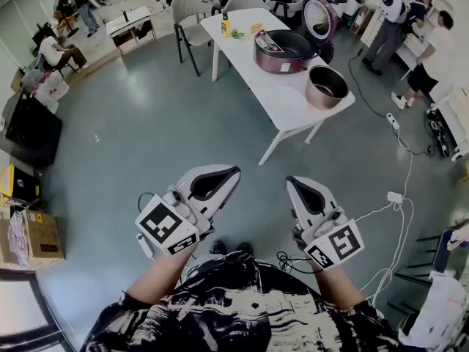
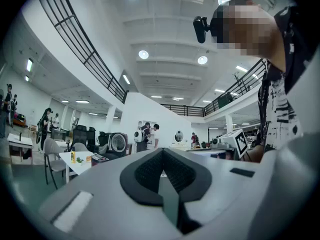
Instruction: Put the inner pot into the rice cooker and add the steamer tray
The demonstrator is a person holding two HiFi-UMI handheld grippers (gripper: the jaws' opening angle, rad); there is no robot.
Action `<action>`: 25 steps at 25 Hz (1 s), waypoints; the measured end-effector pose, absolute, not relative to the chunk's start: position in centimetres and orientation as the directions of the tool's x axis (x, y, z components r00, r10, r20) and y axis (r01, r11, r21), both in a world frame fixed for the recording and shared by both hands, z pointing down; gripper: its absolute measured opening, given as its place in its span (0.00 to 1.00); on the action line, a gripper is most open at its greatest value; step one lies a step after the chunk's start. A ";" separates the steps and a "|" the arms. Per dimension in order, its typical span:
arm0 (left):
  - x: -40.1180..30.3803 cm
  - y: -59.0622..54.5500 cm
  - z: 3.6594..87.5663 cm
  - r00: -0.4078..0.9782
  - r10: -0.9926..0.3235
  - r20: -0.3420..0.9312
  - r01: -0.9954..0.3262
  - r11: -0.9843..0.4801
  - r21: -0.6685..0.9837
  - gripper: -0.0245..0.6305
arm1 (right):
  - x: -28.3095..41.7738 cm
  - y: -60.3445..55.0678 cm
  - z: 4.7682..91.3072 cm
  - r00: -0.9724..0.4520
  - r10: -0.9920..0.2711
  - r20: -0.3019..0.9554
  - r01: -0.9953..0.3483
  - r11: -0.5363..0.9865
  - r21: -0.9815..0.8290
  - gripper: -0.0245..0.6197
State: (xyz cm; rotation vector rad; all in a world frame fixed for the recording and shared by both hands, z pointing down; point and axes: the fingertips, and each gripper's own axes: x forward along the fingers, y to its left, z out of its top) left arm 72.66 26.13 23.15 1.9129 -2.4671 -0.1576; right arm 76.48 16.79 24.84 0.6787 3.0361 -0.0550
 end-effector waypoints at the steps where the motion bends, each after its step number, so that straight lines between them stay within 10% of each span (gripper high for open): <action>1: 72.7 26.1 23.2 -0.250 -0.967 -0.049 -0.965 0.245 0.090 0.04 | 76.5 16.8 24.8 -0.904 0.426 -0.036 0.427 0.904 -0.027 0.03; 14: 73.2 25.5 23.1 -0.241 -0.969 -0.047 -0.967 0.236 0.090 0.04 | 77.1 16.0 23.9 -0.901 0.420 -0.109 0.429 0.900 -0.074 0.04; 16: 73.2 25.5 23.1 -0.242 -0.969 -0.050 -0.967 0.237 0.090 0.04 | 76.8 15.8 23.4 -0.902 0.403 -0.157 0.423 0.897 -0.129 0.78; 25: 73.0 25.7 23.2 -0.258 -0.965 -0.050 -0.963 0.253 0.098 0.04 | 76.4 16.3 24.0 -0.902 0.409 -0.134 0.424 0.899 -0.106 0.87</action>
